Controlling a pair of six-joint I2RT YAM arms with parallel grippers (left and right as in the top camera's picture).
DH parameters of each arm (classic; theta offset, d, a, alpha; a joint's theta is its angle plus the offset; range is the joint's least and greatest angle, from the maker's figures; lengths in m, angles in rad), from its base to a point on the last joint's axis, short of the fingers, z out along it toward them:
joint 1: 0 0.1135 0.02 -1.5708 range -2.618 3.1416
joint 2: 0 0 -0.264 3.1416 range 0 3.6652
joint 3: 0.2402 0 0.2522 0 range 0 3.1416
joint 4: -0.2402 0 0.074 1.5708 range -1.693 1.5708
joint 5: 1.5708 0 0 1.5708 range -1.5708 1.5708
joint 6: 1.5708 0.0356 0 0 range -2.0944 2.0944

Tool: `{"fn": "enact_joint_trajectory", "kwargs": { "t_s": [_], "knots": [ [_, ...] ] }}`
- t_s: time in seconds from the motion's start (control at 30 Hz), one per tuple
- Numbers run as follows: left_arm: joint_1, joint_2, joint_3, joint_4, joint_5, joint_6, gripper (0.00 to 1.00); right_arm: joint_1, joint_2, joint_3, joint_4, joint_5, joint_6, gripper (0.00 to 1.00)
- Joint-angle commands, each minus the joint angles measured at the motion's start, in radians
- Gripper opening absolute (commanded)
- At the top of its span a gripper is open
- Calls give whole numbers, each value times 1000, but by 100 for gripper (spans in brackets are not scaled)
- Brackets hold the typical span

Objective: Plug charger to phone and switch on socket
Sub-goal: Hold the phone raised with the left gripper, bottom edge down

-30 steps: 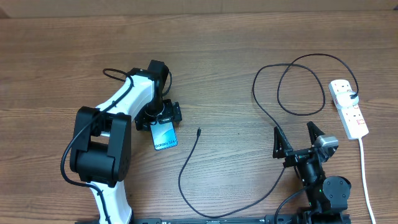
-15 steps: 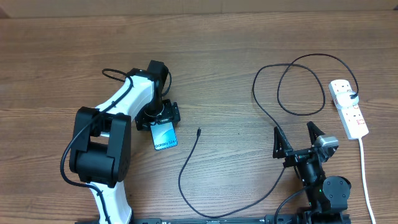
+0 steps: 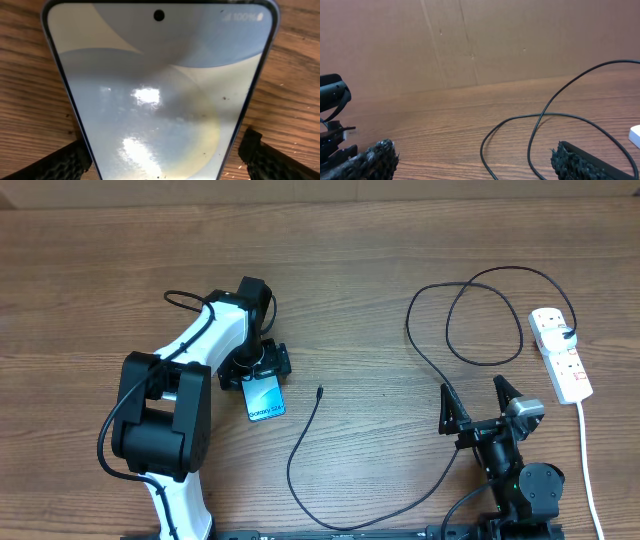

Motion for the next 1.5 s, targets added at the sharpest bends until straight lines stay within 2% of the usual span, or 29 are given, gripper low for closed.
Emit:
{"fn": "enact_joint_trajectory", "kwargs": {
  "t_s": [0.0,0.23,0.37,0.53,0.67,0.9,1.3,1.47],
  "knots": [
    [29,90,-57,50,19,0,98,-2,-8,-10,4,-4,4,100],
    [46,90,-57,64,1,39,88,-2,-9,-10,4,-4,4,100],
    [46,90,-57,66,1,39,86,-2,-8,-10,4,-4,4,100],
    [46,90,-57,65,1,38,94,-2,-8,-10,4,-4,4,100],
    [46,90,-57,66,1,38,89,-2,-8,-10,4,-4,4,100],
    [46,90,-57,66,1,38,99,-2,-8,-10,4,-4,4,100],
    [35,90,-66,66,-3,38,100,-2,-8,-10,4,-4,4,100],
    [5,90,-76,68,-74,38,100,-2,-8,-10,4,-4,4,100]
  ]
}}
